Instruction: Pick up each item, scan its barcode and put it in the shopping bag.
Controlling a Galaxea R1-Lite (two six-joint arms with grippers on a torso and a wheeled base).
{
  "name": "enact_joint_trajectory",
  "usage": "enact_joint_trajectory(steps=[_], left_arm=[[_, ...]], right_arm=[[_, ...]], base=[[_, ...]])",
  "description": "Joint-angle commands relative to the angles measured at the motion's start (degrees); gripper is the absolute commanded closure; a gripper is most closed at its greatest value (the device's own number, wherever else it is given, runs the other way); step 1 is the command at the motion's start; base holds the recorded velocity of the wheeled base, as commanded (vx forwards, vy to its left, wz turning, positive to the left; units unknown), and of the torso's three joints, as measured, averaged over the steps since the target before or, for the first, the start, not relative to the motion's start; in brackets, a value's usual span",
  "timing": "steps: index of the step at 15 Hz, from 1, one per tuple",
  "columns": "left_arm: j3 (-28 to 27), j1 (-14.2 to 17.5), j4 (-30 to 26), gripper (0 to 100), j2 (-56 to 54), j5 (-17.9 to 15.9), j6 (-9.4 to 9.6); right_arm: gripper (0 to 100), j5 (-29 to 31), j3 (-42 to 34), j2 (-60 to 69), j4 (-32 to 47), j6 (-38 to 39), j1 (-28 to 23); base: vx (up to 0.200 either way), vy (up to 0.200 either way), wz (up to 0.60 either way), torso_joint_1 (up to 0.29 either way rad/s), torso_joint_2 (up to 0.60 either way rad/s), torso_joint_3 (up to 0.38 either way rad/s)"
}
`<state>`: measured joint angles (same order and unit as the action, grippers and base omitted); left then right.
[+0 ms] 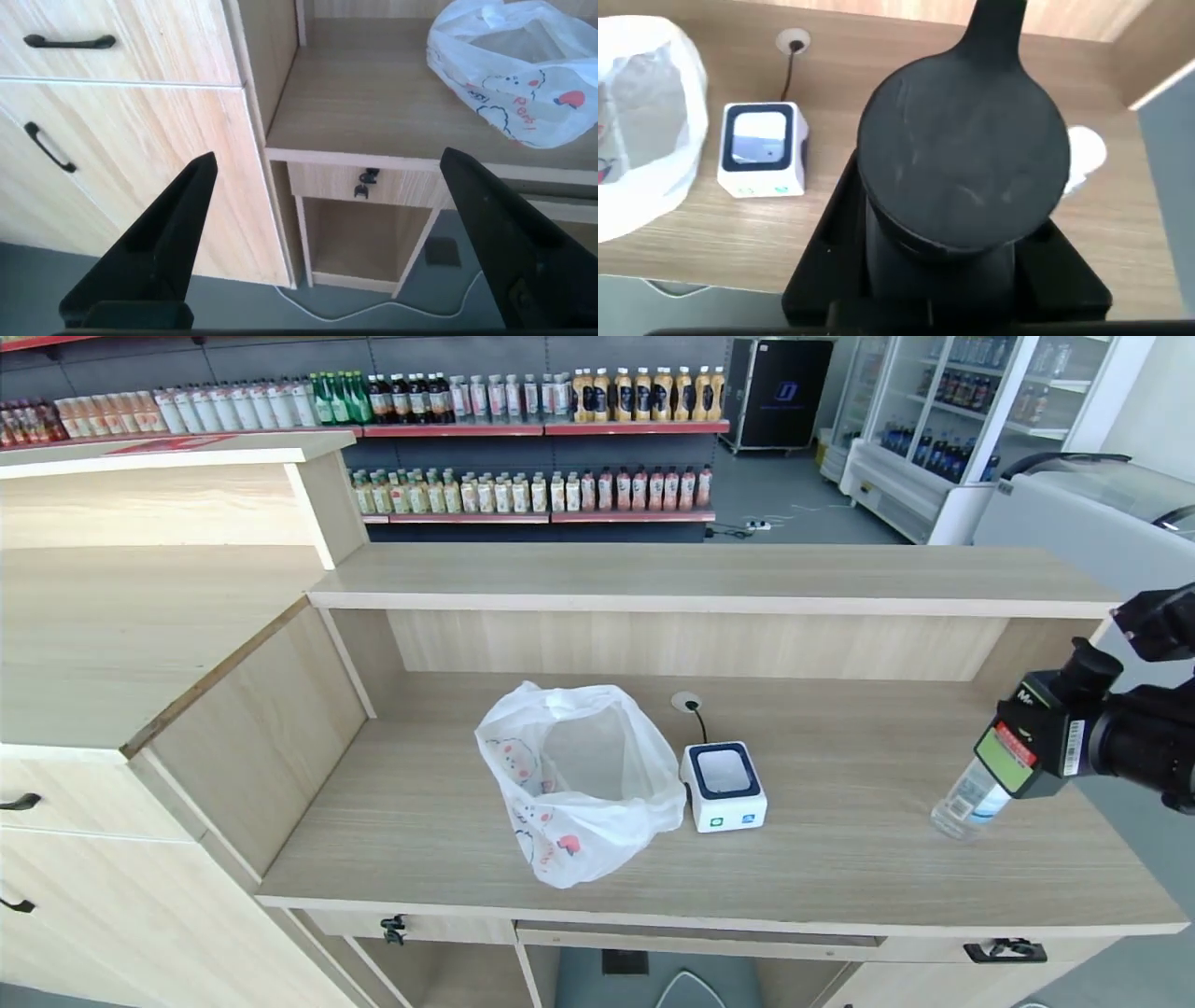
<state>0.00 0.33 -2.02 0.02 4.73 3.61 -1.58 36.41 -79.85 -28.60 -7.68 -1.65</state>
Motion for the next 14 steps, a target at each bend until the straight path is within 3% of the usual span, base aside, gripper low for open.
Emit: enact_joint_trajectory(steps=[1,4,8,11,14], left_arm=[[0.0,0.02,0.0,0,-0.02,0.02,0.0],[0.0,0.02,0.0,0,-0.02,0.02,0.0],[0.0,0.02,0.0,0,-0.02,0.02,0.0],[0.0,0.02,0.0,0,-0.02,0.02,0.0],[0.0,0.02,0.0,0,-0.02,0.02,0.0]], right_arm=[[100,0.0,7.0,-4.35,4.08,2.76,0.42],[100,-2.02,12.45,-8.22,8.21,8.56,1.29],[100,-12.04,12.63,-13.84,6.54,21.57,0.94],[100,-15.2,11.75,-17.01,4.69,22.62,-0.73],[100,-24.61,11.4,-19.03,3.46,22.45,-3.36]], base=[[0.0,0.0,0.6,0.017,0.01,-0.002],[0.0,0.0,0.6,-0.001,0.0,0.002],[0.0,0.0,0.0,0.0,0.0,0.0],[0.0,0.0,0.0,0.0,0.0,0.0],[0.0,0.0,0.0,0.0,0.0,0.0]])
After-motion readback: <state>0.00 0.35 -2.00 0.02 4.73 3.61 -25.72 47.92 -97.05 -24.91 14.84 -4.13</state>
